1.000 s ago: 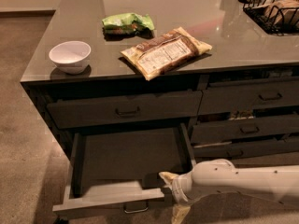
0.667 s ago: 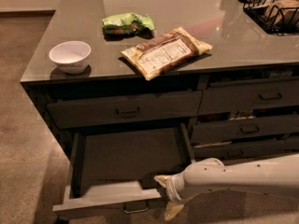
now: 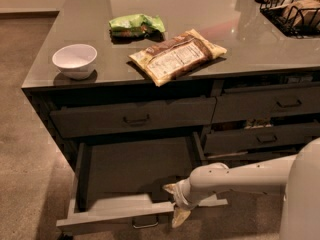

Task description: Close middle drawer

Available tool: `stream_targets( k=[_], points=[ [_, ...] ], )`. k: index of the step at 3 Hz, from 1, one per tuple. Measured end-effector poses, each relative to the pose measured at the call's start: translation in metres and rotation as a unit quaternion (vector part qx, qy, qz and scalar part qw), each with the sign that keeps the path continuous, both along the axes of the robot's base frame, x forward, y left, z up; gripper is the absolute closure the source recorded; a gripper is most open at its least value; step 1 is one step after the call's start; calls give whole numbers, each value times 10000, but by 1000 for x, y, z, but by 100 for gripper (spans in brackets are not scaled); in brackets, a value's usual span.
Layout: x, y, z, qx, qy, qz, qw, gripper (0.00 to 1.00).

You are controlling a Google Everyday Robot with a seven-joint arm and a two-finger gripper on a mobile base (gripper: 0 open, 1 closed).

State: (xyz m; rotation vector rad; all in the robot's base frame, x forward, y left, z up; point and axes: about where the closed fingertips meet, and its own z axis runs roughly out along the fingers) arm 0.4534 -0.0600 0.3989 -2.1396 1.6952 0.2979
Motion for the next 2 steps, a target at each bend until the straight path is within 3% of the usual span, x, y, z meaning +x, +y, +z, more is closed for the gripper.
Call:
stream_targets(
  k=[2],
  points=[
    [41,2,11,230,-142,-169,9995,21]
  ],
)
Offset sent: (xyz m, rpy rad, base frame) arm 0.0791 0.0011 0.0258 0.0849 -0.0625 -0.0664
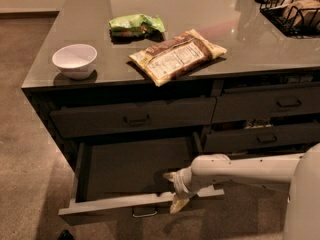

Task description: Close middle drawer

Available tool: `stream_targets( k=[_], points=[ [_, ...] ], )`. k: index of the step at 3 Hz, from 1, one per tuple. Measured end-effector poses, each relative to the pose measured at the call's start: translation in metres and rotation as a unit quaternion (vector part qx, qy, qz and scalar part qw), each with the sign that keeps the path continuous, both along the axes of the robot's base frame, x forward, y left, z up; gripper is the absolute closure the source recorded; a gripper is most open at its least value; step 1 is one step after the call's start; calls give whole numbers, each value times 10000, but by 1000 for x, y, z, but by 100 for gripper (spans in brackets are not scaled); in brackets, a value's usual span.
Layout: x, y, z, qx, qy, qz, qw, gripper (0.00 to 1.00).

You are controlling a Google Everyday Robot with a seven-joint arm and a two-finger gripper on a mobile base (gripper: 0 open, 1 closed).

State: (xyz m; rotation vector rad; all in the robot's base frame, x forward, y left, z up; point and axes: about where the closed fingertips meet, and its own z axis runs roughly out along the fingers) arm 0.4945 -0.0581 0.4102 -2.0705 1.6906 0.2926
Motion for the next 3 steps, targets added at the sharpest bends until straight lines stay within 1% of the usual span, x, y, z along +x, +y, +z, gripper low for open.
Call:
stream_targets(
  k=[2,3],
  points=[
    [53,15,25,261,-282,-103,9992,26],
    [76,20,29,334,-367,-176,9986,25]
  ],
)
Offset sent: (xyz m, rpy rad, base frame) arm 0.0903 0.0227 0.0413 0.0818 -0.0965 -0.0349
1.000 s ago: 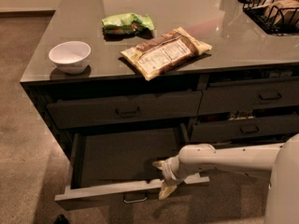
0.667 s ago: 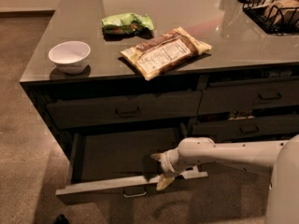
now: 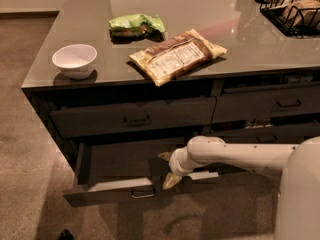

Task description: Close middle drawer

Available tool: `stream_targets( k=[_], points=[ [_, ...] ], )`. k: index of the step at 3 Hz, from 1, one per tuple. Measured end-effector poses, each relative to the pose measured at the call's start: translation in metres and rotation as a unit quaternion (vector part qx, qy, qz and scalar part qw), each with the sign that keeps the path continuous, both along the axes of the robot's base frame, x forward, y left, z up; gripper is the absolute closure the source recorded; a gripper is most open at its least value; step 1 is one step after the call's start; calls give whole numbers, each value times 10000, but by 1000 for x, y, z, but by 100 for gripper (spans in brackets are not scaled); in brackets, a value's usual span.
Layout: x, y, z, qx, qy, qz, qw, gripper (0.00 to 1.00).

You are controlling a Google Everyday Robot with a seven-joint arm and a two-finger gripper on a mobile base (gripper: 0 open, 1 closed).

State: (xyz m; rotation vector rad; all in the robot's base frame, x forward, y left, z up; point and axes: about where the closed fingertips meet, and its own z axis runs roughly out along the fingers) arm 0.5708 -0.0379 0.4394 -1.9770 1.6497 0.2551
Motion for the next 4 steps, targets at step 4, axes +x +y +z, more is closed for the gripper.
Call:
stream_targets(
  k=[4],
  points=[
    [-2,-10,49,680,-223,117,9974,23]
  ],
)
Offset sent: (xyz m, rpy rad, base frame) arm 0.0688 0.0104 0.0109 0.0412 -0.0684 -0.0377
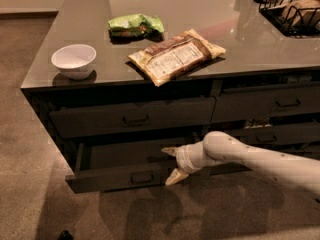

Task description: Close middle drawer

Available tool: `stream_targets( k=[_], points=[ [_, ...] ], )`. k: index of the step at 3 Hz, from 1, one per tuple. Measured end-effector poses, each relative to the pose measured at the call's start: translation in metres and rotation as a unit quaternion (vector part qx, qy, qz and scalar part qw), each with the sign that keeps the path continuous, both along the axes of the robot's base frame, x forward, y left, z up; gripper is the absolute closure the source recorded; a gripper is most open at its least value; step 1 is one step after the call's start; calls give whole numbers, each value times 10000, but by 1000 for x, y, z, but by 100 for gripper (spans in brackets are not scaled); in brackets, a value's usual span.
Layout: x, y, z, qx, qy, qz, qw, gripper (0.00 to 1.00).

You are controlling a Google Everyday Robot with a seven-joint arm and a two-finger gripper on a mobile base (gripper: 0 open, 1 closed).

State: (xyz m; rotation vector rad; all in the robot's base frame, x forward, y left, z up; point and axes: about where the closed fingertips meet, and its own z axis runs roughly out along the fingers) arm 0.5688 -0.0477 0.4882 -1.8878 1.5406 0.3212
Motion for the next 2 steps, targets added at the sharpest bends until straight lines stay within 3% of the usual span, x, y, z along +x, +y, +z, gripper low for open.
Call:
stream_targets(
  k=[1,2],
  points=[
    [-49,-18,-7,121,332,117,9993,41],
    [-85,-28,-38,44,627,175,9979,64]
  ],
)
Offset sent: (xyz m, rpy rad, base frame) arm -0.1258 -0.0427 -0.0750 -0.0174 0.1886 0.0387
